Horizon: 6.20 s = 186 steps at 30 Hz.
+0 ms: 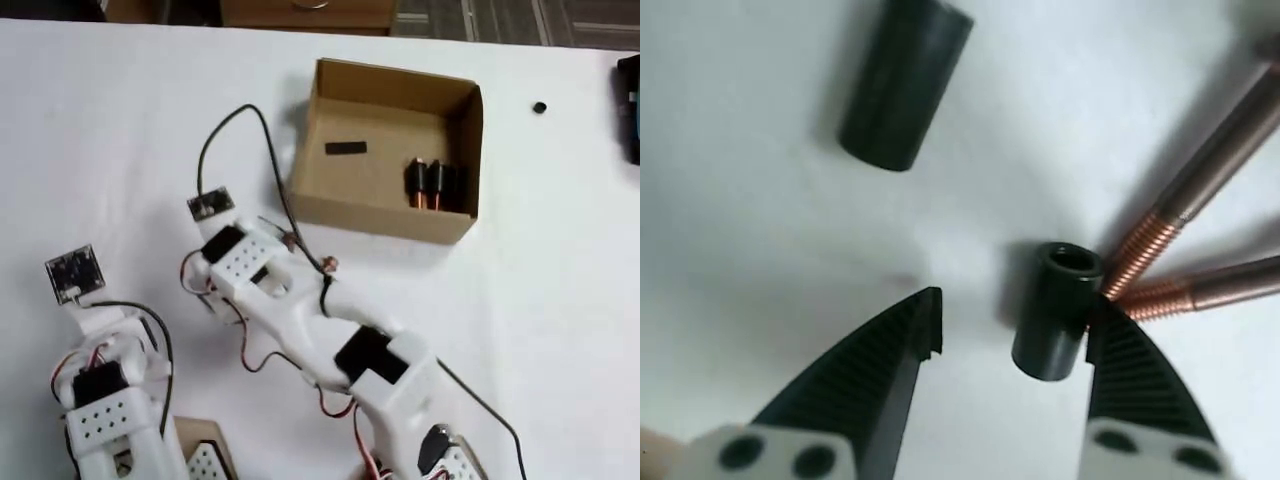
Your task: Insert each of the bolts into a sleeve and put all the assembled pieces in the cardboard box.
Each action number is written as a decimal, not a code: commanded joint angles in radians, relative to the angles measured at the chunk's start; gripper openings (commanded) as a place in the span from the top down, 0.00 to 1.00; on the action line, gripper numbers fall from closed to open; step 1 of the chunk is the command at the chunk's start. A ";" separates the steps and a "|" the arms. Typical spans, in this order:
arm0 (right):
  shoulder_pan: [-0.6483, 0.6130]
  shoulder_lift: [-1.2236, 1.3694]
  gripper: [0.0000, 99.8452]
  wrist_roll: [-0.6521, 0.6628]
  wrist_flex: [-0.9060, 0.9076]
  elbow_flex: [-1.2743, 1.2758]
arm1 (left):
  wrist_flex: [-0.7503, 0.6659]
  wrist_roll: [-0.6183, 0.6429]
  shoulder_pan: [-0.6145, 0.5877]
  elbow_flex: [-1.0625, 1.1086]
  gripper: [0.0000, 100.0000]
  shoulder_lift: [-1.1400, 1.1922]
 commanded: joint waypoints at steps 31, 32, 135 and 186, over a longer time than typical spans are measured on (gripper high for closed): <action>-0.002 -0.001 0.98 0.029 0.038 0.074 | -0.031 0.005 0.008 -0.012 0.98 -0.011; -0.002 -0.001 0.98 0.029 0.038 0.074 | -0.031 0.005 0.008 -0.012 0.98 -0.011; 1.059 -1.741 0.98 0.431 0.375 0.226 | 0.502 -0.002 0.999 -1.954 0.88 2.025; 0.731 -1.842 0.98 0.422 0.332 0.511 | 0.904 0.253 0.982 -2.043 0.98 0.804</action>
